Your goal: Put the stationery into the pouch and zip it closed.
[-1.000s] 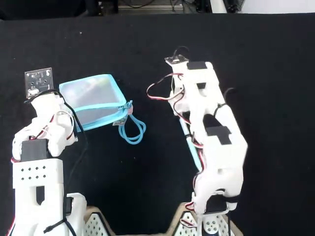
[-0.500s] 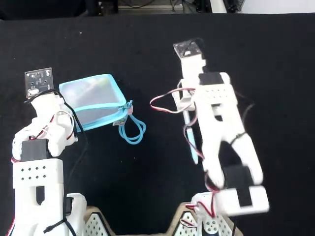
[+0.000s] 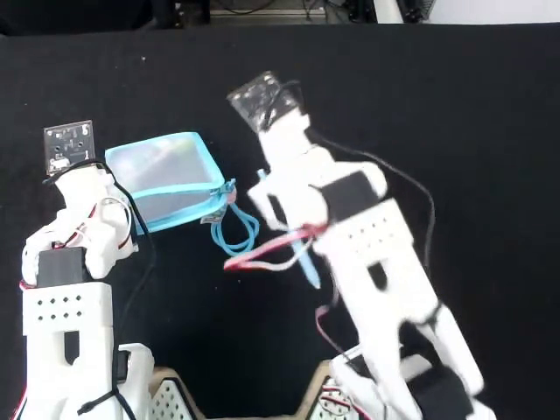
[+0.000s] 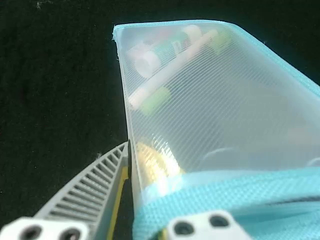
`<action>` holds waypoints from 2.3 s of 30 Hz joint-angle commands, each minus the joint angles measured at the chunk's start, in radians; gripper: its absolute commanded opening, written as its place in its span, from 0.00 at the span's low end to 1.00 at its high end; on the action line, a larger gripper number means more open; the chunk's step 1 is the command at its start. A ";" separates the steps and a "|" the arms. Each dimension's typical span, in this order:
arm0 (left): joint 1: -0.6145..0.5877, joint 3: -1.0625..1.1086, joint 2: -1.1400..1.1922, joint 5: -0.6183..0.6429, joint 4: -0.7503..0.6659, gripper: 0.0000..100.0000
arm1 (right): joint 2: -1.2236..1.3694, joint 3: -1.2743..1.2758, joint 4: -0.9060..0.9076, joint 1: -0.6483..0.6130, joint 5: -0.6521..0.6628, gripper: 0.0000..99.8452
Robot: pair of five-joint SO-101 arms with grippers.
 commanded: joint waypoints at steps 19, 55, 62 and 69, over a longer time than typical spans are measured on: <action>0.013 0.010 0.005 0.005 0.003 0.04 | -0.452 0.148 -0.236 -0.318 -0.002 0.01; 0.008 0.008 0.005 0.006 -0.005 0.04 | -0.535 0.194 -0.690 -0.322 -0.008 0.01; 0.008 0.008 0.005 0.006 -0.005 0.04 | -0.542 0.389 -0.853 -0.322 -0.003 0.01; 0.008 0.008 0.005 0.006 -0.005 0.04 | -0.542 0.496 -1.000 -0.322 -0.003 0.01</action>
